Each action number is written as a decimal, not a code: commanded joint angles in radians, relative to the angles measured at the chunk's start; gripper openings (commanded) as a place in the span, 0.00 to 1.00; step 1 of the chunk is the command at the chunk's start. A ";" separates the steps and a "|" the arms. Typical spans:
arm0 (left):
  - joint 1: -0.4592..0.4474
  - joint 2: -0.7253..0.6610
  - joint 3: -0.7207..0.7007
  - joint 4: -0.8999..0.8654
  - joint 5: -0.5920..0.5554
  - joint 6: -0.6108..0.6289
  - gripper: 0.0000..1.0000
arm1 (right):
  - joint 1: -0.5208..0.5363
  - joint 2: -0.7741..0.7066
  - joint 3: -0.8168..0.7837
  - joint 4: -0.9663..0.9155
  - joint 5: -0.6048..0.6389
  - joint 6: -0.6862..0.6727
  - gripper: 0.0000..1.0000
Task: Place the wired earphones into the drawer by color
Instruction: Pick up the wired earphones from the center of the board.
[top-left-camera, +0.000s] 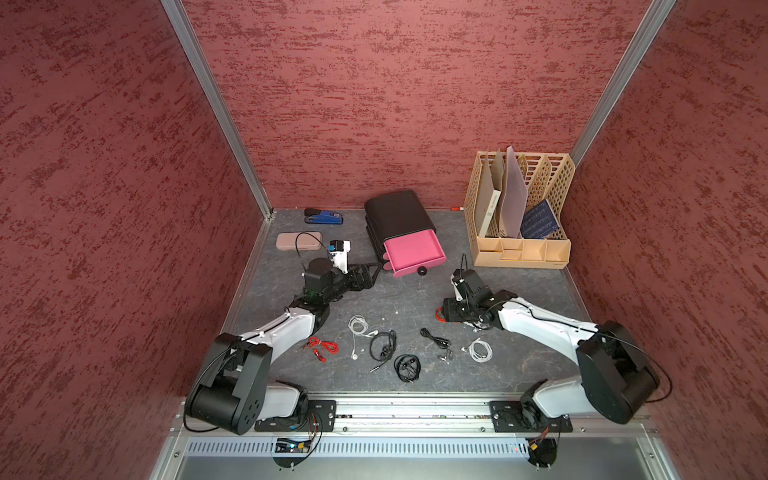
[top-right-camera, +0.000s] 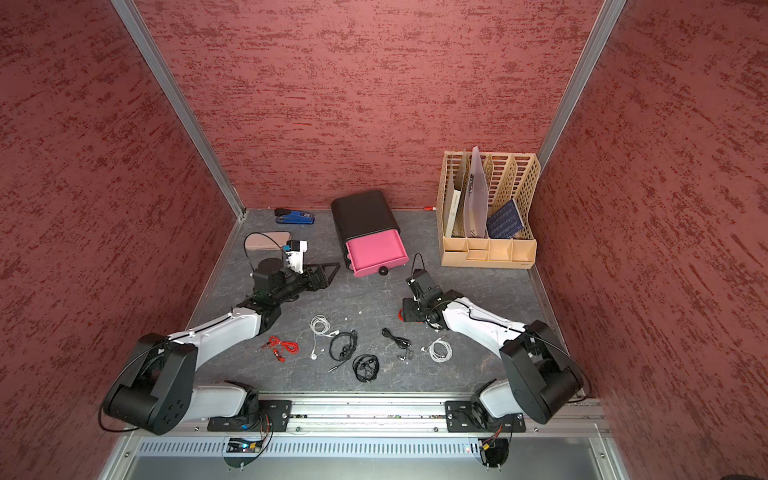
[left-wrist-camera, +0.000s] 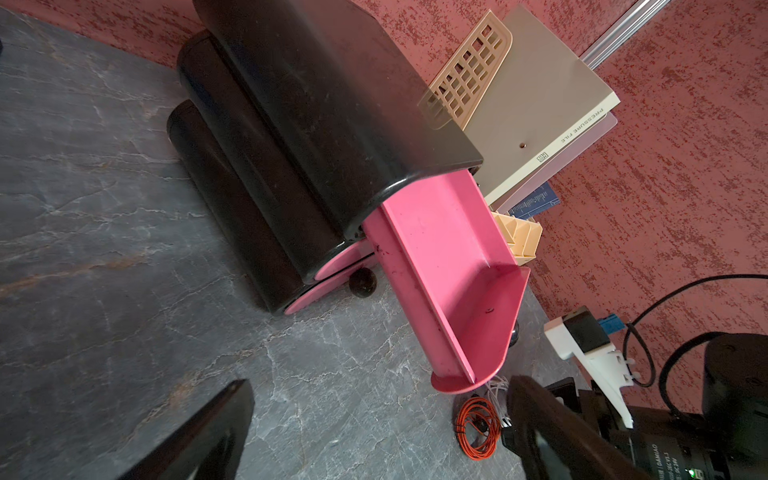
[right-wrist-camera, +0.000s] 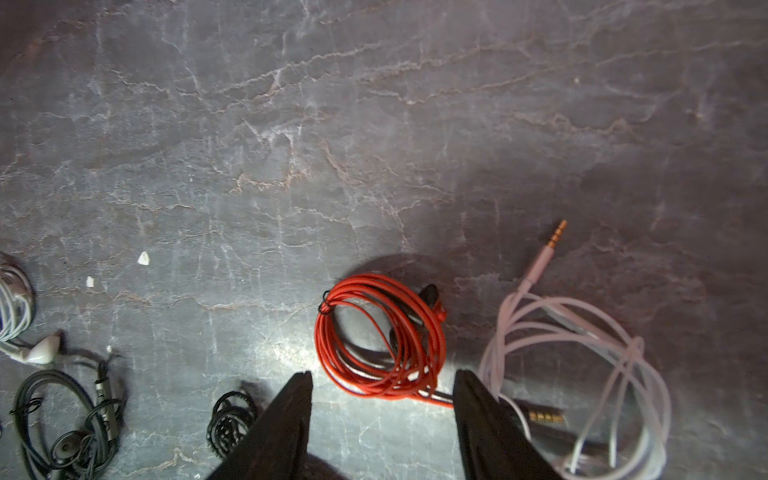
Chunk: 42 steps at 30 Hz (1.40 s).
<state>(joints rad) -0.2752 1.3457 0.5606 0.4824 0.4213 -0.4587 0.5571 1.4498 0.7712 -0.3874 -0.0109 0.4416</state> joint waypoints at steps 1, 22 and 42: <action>-0.005 0.003 0.002 0.024 0.007 0.006 1.00 | -0.015 0.043 -0.012 0.036 -0.017 0.009 0.57; -0.003 -0.003 0.004 0.018 0.002 0.009 1.00 | -0.037 0.088 -0.031 0.090 -0.044 0.028 0.25; -0.003 -0.041 -0.010 0.004 -0.044 0.014 1.00 | -0.040 -0.167 -0.048 0.005 -0.040 0.009 0.06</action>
<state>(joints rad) -0.2752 1.3277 0.5602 0.4793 0.3916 -0.4572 0.5205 1.3315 0.7132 -0.3492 -0.0563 0.4629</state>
